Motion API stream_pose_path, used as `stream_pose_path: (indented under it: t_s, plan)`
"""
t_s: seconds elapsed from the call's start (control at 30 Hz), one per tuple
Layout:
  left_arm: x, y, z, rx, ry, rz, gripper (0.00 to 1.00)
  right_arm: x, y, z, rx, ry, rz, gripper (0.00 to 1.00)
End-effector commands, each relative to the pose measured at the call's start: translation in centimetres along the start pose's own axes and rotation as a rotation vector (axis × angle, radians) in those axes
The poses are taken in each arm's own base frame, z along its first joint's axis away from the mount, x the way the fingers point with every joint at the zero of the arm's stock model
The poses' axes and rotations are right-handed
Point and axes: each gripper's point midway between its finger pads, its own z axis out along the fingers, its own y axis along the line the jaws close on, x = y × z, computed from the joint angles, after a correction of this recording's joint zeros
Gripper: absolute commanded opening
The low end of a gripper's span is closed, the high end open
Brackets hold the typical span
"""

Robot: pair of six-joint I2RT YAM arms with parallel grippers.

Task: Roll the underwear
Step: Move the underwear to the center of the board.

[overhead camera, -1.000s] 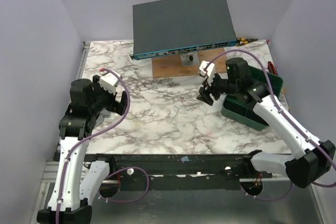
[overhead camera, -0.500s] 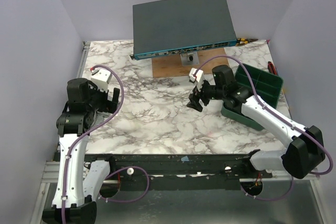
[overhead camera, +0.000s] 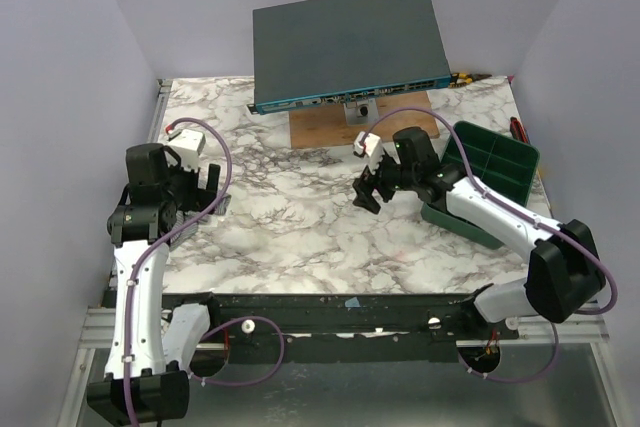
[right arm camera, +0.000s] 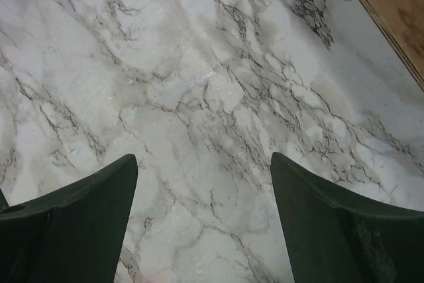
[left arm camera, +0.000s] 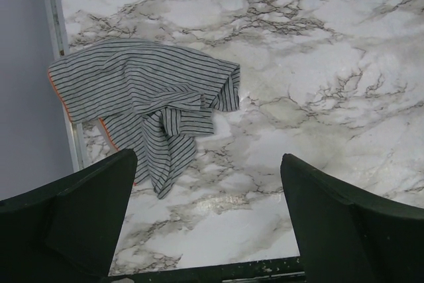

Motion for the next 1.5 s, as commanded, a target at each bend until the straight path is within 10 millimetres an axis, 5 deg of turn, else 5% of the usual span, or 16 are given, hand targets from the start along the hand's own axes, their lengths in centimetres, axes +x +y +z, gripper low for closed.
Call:
stream_pose_path:
  t_s: [0.0,0.47,0.7,0.97,1.13,1.3,1.47]
  plan:
    - [-2.2,2.0,-1.1,-0.091,-0.053,0.043,0.98,-0.1,-1.3,0.4,0.071,0.0,0.006,0.84]
    - [1.7,1.5,3.7,-0.058,-0.038,0.11,0.98,-0.1,-0.8,-0.7,0.068,0.006,0.011,0.87]
    - [5.4,3.8,9.2,-0.069,0.188,0.218,0.96,-0.4,-0.7,-0.8,0.063,-0.013,-0.006,0.87]
    - [7.3,5.3,13.8,-0.01,0.371,0.312,0.87,-0.5,-0.2,-1.3,0.052,-0.026,-0.024,0.87]
    - [7.0,5.9,15.2,0.0,0.397,0.319,0.75,-0.4,0.1,-1.2,0.03,-0.023,-0.024,0.87]
    - [7.4,6.0,15.9,0.027,0.444,0.326,0.47,-0.1,0.1,-1.1,0.027,-0.013,-0.024,0.87]
    - [8.2,5.4,15.3,0.062,0.464,0.337,0.36,0.1,0.1,-0.8,0.024,-0.002,-0.021,0.87]
